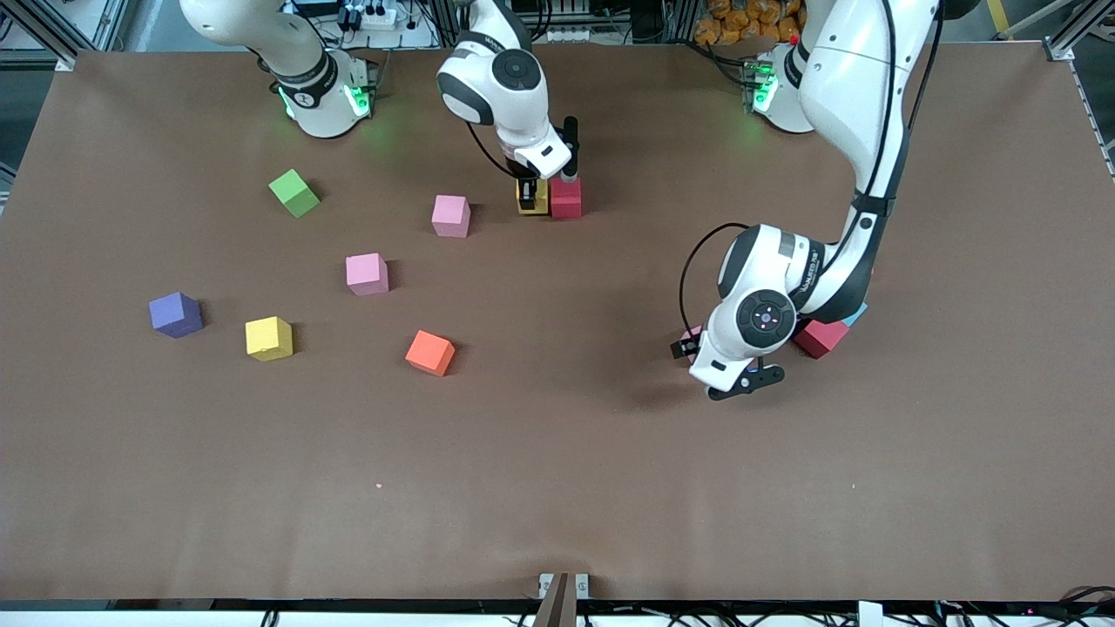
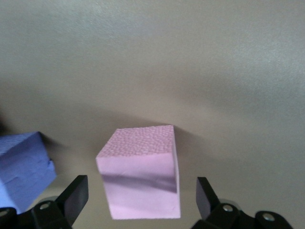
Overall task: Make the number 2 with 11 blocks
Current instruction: 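Grasp the light pink block in the cluster with the left gripper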
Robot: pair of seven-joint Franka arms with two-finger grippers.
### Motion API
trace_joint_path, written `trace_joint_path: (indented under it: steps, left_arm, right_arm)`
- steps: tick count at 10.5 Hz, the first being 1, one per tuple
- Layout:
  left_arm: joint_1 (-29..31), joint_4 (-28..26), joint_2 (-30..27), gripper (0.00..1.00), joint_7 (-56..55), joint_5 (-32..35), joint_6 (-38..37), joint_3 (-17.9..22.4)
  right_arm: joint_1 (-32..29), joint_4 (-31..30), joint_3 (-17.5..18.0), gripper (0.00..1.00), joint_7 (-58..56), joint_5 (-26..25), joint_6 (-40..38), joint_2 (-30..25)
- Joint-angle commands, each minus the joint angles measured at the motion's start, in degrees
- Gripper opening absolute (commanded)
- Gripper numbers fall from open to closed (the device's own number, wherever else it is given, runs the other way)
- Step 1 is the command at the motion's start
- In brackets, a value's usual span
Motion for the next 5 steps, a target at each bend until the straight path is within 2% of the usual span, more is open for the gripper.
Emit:
trace_joint_path:
  steps: [1,4,5]
  left_arm:
    - [-0.6,-0.2,0.6,1.0,-0.2,-1.7,1.4,1.4]
    - [-0.6,-0.2,1.3,0.99,-0.1,-1.8,2.2,1.8]
    - [-0.6,-0.2,1.3,0.76,0.5,-1.8,2.2,1.9]
  right_arm:
    - [0.8,-0.1,-0.3,0.24,-0.4,-0.5,1.4,1.0]
    - [0.8,0.0,-0.3,0.24,-0.3,-0.5,2.1,1.9]
    - [0.8,0.0,-0.3,0.25,-0.4,-0.5,2.6,2.3]
